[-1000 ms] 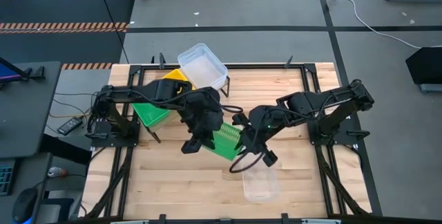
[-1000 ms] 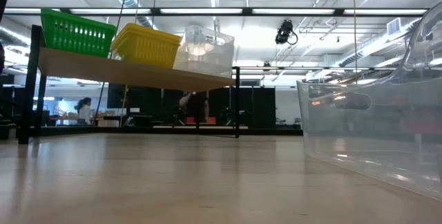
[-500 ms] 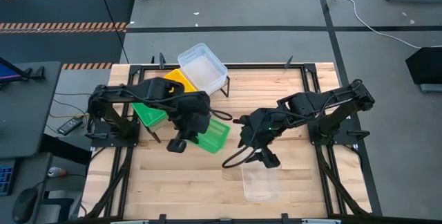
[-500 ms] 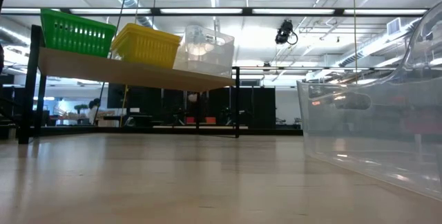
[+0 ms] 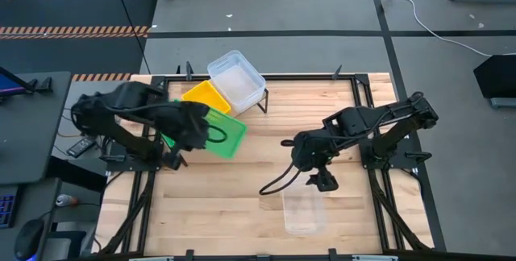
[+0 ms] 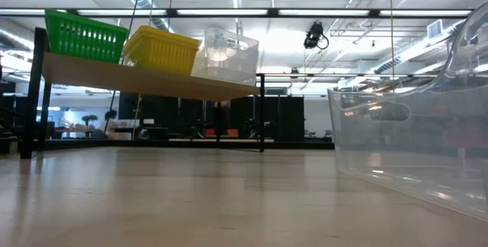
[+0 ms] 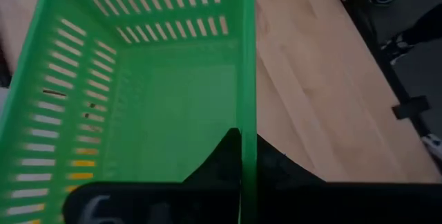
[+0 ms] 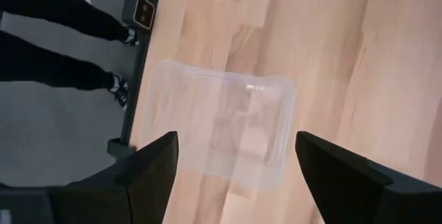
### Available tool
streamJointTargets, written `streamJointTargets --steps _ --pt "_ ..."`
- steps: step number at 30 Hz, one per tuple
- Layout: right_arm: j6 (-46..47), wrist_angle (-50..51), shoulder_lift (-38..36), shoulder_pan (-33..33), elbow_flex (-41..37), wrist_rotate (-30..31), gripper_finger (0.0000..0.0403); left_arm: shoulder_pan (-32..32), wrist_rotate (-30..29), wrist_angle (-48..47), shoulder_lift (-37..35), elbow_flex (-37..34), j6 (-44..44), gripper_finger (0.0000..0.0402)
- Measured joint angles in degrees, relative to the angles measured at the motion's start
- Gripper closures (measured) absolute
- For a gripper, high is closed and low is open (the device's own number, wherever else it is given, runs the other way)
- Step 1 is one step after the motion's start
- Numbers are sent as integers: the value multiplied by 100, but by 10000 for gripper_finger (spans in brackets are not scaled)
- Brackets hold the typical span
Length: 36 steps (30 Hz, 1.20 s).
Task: Stack baskets on shelf by color
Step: Stack the green bin on top of the other bin on the shelf
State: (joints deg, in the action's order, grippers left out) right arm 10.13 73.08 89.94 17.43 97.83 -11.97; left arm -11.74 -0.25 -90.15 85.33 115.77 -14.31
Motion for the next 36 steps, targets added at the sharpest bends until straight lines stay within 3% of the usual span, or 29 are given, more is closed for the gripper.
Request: streamJointTargets --steps 10,25,31,36 --pt "861 61 -6 192 -62 14 120 -288 -471 13 -552 -4 -42 398" --pt "2076 -236 -3 1001 -1157 -32 122 -291 -658 33 -1545 -65 16 397" --pt "2663 -422 -1 1287 -1384 -11 122 -291 -409 -11 -2482 -1381 189 396" --pt "3016 -448 -1 1411 -1406 69 122 -296 -400 6 -2999 -2175 -210 395"
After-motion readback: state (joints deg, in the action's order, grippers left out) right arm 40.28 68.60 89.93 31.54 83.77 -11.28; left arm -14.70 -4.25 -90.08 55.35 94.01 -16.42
